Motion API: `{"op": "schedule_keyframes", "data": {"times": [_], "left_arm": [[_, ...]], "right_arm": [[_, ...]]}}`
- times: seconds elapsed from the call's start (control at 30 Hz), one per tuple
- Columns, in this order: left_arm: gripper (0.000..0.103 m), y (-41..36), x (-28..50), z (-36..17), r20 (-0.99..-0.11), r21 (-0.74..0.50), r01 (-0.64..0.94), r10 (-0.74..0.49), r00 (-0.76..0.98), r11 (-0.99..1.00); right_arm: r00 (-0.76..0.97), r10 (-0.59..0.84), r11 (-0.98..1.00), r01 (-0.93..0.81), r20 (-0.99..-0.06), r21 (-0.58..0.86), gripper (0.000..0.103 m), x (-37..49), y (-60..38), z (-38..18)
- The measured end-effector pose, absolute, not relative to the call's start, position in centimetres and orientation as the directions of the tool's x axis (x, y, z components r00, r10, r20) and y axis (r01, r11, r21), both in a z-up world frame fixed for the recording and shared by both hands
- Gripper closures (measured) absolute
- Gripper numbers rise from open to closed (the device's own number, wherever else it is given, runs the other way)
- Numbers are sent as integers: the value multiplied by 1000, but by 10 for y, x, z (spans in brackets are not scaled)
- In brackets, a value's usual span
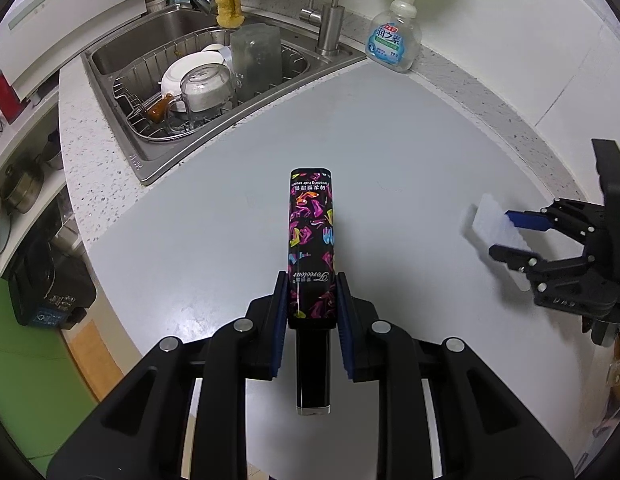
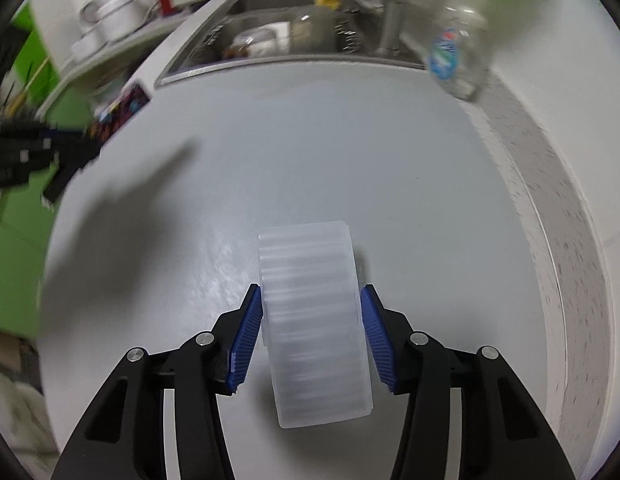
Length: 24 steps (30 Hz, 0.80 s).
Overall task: Collect trash
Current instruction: 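Carry the tube and tray over the pink bin and open both grippers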
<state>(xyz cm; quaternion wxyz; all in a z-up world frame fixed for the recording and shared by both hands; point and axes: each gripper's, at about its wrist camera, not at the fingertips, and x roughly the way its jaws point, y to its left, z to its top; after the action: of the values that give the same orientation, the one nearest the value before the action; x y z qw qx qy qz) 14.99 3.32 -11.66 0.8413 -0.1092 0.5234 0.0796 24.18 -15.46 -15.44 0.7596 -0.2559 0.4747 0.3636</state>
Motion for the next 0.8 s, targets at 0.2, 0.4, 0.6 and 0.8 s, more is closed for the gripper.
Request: {"op": "schedule_keyframes", "data": {"times": [0.2,0.4,0.6,0.8], "left_arm": [[81,36,131,-106,-889,-97,-229,20,458,969],[81,54,93,-93,-882,-88,-222,27,470,971],[81,80,42,-84,-878,-86,-237,39,477,968],[81,118,-22,-82,-875,-86,-292,68,479,952]], "right_arm": [[345,308,704,-710,-887,-31,54,220,-158,-128],[399,319,747,-664,-859,-31,54,182,-148,-102],[412,356,727,-686,-839,-27,54,137,-107,-84],[370,431,664,-747,-823,12,54,84,-44,-78]]}}
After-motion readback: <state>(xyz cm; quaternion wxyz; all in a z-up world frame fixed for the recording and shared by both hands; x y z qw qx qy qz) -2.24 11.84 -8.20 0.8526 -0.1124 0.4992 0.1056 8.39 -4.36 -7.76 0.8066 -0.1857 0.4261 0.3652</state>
